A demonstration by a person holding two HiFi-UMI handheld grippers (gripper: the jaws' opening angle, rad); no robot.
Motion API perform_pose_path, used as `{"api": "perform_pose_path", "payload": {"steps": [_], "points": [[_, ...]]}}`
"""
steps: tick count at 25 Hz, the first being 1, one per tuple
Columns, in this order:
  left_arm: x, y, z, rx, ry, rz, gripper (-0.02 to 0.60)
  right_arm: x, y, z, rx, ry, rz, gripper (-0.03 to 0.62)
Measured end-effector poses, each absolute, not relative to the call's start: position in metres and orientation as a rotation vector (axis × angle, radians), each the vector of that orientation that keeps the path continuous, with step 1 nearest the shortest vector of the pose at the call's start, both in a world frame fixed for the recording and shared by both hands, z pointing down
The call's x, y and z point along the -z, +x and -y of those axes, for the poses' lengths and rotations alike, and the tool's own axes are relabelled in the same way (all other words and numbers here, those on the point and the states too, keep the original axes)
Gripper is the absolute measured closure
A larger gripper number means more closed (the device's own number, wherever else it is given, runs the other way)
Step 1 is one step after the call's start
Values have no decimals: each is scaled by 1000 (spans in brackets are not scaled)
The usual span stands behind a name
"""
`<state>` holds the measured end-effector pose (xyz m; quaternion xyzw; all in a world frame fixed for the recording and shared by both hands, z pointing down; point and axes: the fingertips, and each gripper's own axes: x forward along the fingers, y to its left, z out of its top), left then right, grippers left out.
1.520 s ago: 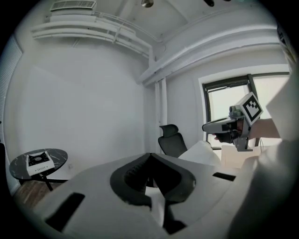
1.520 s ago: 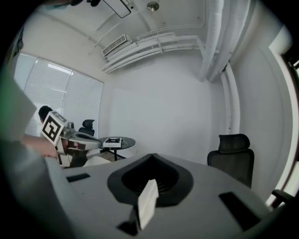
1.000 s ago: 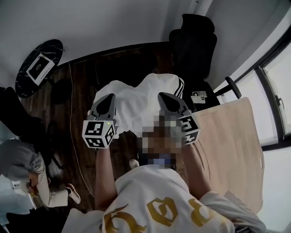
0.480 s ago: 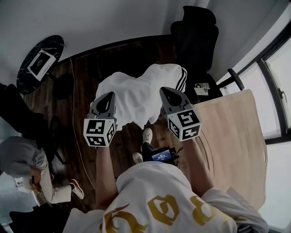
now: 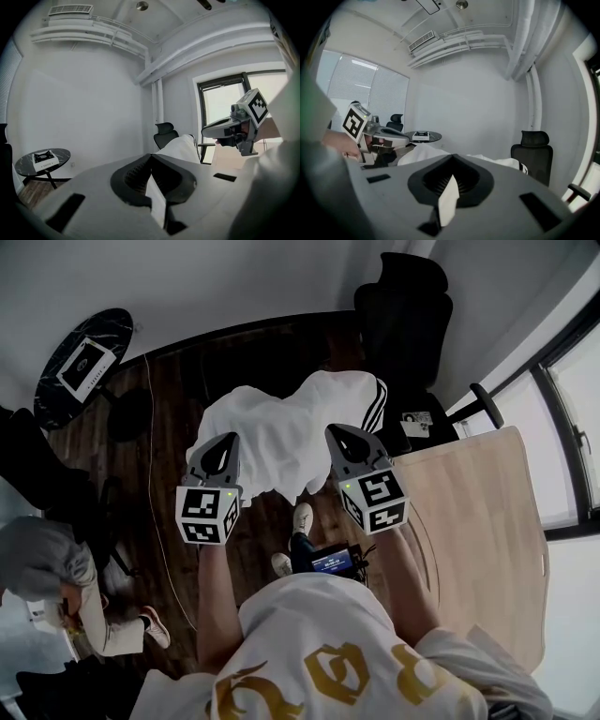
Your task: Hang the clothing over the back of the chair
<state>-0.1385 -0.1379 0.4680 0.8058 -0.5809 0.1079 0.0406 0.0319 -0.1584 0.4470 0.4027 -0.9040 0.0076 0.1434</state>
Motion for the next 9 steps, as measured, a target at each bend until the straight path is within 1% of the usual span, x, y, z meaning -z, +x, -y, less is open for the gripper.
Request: {"api": "perform_pose_path", "payload": {"steps": [9], "points": [[-463,-146,127,-311,2443,1826,560,-451,22,150,15,1117,2609,583]]}}
